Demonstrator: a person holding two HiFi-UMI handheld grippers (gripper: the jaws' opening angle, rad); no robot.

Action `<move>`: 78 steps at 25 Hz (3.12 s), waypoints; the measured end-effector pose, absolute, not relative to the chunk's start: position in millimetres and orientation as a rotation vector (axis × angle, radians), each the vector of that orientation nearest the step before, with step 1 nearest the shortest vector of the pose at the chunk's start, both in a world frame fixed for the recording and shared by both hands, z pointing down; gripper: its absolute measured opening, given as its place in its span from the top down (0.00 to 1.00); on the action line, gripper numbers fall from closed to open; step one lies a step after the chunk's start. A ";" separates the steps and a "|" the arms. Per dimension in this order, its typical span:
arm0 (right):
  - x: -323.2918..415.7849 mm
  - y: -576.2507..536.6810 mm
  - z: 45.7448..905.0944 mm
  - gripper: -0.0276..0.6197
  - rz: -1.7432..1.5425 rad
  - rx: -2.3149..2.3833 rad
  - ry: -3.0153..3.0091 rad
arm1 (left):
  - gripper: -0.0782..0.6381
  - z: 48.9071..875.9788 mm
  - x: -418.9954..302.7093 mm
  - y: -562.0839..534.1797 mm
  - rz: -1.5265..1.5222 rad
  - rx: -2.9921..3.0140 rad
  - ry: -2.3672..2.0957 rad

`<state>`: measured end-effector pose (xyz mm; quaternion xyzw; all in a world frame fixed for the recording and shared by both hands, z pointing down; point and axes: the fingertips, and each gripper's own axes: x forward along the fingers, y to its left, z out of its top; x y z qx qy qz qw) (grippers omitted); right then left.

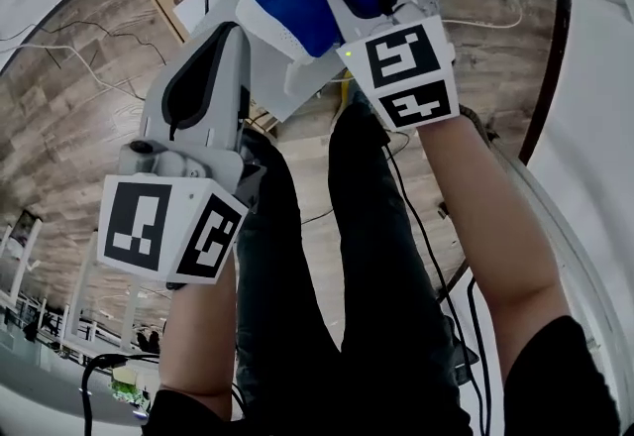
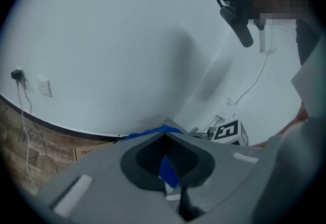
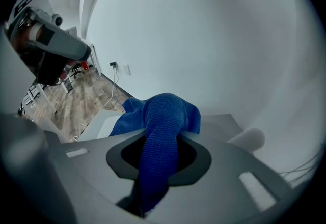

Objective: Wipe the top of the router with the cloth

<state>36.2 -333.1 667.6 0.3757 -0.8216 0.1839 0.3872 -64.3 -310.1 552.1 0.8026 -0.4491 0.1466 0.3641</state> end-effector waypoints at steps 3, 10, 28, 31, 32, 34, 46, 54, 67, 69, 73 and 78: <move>43.1 -310.6 667.3 0.79 0.493 0.954 -2.094 | 0.89 556.4 -52.8 -299.6 0.398 2.072 -1.123; 21.2 -266.5 668.2 0.79 0.547 0.939 -2.113 | 0.89 565.8 -72.3 -275.6 0.443 2.067 -1.144; -4.5 -259.2 614.0 0.79 0.525 0.945 -2.238 | 0.89 620.1 -84.2 -244.9 0.584 1.932 -1.206; 3.8 -260.3 570.2 0.79 0.510 0.957 -2.275 | 0.89 583.6 -75.7 -251.5 0.596 1.964 -1.232; 7.5 -261.6 550.7 0.79 0.505 0.962 -2.294 | 0.89 565.6 -73.2 -255.5 0.596 1.977 -1.253; 16.4 -266.3 506.3 0.79 0.481 0.966 -2.338 | 0.89 521.1 -66.6 -266.4 0.574 2.009 -1.310; 62.9 -186.5 249.2 0.79 0.208 1.205 -2.513 | 0.89 296.5 -9.8 -196.1 0.457 2.247 -1.343; 20.5 114.2 136.6 0.79 0.182 1.446 -2.596 | 0.89 170.6 -73.1 91.6 0.378 2.486 -1.367; -49.1 308.6 12.8 0.79 0.156 1.374 -2.716 | 0.89 12.0 -169.9 290.5 0.095 2.492 -1.537; -42.7 303.6 10.7 0.80 0.132 1.392 -2.713 | 0.89 4.2 -171.7 283.2 0.079 2.496 -1.567; -37.8 292.9 3.5 0.80 0.090 1.453 -2.698 | 0.89 -7.3 -165.7 269.5 0.086 2.531 -1.566; -33.6 289.3 2.3 0.80 0.073 1.502 -2.661 | 0.89 1.9 -145.1 264.9 0.126 2.542 -1.510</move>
